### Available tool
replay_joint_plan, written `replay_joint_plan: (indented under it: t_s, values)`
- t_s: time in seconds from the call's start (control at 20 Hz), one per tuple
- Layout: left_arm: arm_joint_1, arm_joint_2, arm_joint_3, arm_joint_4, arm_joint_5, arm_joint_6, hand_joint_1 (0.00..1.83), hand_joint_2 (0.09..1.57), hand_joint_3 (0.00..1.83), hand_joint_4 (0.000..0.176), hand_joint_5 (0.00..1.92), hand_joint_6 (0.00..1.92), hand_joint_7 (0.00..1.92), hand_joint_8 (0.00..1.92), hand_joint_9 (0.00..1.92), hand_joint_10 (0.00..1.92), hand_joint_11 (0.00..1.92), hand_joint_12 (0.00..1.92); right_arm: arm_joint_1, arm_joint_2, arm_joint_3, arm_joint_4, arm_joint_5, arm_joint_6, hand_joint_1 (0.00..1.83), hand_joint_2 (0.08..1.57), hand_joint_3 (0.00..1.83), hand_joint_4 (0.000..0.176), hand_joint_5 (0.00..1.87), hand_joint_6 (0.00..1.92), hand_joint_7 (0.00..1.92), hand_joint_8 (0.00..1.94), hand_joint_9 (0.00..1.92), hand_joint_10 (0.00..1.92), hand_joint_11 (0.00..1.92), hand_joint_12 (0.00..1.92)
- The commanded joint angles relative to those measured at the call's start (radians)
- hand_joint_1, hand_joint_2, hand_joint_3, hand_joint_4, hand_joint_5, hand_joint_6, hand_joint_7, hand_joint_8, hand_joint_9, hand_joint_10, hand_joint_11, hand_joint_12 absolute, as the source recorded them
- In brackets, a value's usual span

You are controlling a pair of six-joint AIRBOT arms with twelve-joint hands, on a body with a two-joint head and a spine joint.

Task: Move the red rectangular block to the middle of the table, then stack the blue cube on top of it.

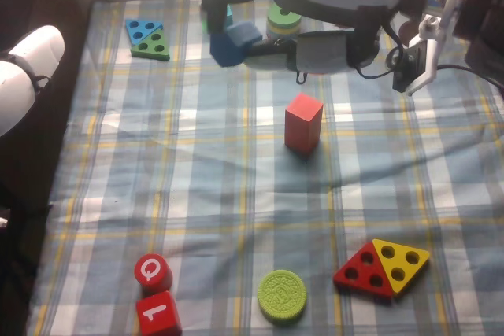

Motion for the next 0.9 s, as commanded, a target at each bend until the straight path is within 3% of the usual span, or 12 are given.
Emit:
replay_joint_plan:
  t_s: [0.0,0.05,0.15,0.2,0.25,0.3,0.45,0.55,0.6,0.65,0.7,0.85]
  values:
    - [-0.008,0.002,0.003,0.033,-0.105,-0.007,0.73,1.53,0.00,0.064,0.00,0.00,0.00,0.00,0.00,0.00,0.00,0.00,0.015,0.008,-0.001,0.013,0.117,0.029,0.81,1.35,0.00,0.100,0.57,1.63,0.31,1.47,0.10,1.67,0.00,1.92]
    - [-0.008,0.003,0.004,0.033,-0.103,-0.009,0.73,1.53,0.00,0.062,0.00,0.00,0.00,0.00,0.00,0.00,0.00,0.00,0.006,0.010,0.004,-0.007,0.117,0.061,1.03,1.35,0.03,0.000,0.56,1.51,0.53,1.77,0.46,1.87,0.36,1.92]
    - [-0.008,0.002,0.006,0.035,-0.098,-0.015,0.71,1.53,0.00,0.069,0.01,0.00,0.00,0.00,0.00,0.00,0.00,0.00,-0.007,0.014,0.006,-0.019,0.117,0.072,1.03,1.39,0.01,0.000,0.57,1.59,0.48,1.84,0.50,1.92,0.53,1.92]
    - [-0.008,0.001,0.009,0.037,-0.094,-0.019,0.71,1.54,0.00,0.064,0.01,0.00,0.00,0.00,0.00,0.00,0.00,0.00,-0.018,0.018,0.005,-0.019,0.117,0.074,0.96,1.36,0.00,0.000,0.57,1.62,0.22,1.34,0.10,1.53,0.11,1.92]
    - [-0.008,-0.001,0.010,0.038,-0.093,-0.021,0.71,1.54,0.01,0.054,0.01,0.00,0.00,0.00,0.00,0.00,0.00,0.00,-0.025,0.019,0.005,-0.019,0.117,0.076,0.98,1.34,0.00,0.000,0.59,1.58,0.20,0.76,0.02,0.92,0.02,1.51]
    - [-0.008,-0.003,0.011,0.039,-0.090,-0.022,0.71,1.54,0.01,0.049,0.01,0.00,0.00,0.00,0.00,0.00,0.00,0.00,-0.038,0.023,0.005,-0.019,0.117,0.082,1.08,1.32,0.01,0.000,0.62,1.46,0.57,1.46,0.46,1.57,0.38,1.84]
    - [-0.008,-0.005,0.014,0.040,-0.084,-0.024,0.75,1.53,0.00,0.046,0.01,0.00,0.00,0.00,0.00,0.00,0.00,0.00,-0.062,0.031,0.008,-0.018,0.117,0.095,0.98,1.32,0.00,0.000,0.62,1.54,0.32,1.07,0.21,1.51,0.19,1.92]
    - [-0.008,-0.007,0.016,0.040,-0.082,-0.024,0.76,1.52,0.00,0.045,0.01,0.00,0.00,0.00,0.00,0.00,0.00,0.00,-0.076,0.034,0.011,-0.009,0.117,0.099,0.95,1.33,0.00,0.000,0.60,1.57,0.26,0.42,0.01,0.74,0.01,1.51]
    - [-0.008,-0.008,0.017,0.040,-0.081,-0.025,0.80,1.51,0.00,0.037,0.02,0.01,0.00,0.00,0.00,0.00,0.00,0.00,-0.085,0.039,0.011,-0.003,0.117,0.099,1.03,1.32,0.00,0.000,0.64,1.53,0.72,1.77,0.89,1.82,0.87,1.90]
    - [-0.008,-0.009,0.017,0.040,-0.080,-0.026,0.80,1.51,0.00,0.037,0.02,0.01,0.00,0.00,0.00,0.00,0.00,0.00,-0.089,0.043,0.011,0.002,0.117,0.099,1.04,1.31,0.00,0.000,0.64,1.51,0.88,1.90,1.08,1.90,1.08,1.92]
    - [-0.008,-0.009,0.018,0.041,-0.079,-0.027,0.81,1.50,0.00,0.034,0.03,0.01,0.00,0.00,0.00,0.00,0.00,0.00,-0.092,0.046,0.011,0.006,0.117,0.099,1.22,1.34,0.00,0.000,0.62,1.65,0.51,1.61,0.65,1.78,0.59,1.92]
    - [-0.008,-0.012,0.022,0.043,-0.075,-0.032,0.82,1.50,0.00,0.029,0.04,0.01,0.00,0.00,0.00,0.00,0.00,0.00,-0.103,0.050,0.014,0.017,0.117,0.099,1.13,1.31,0.00,0.000,0.68,1.62,0.58,1.43,0.52,1.38,0.32,1.86]
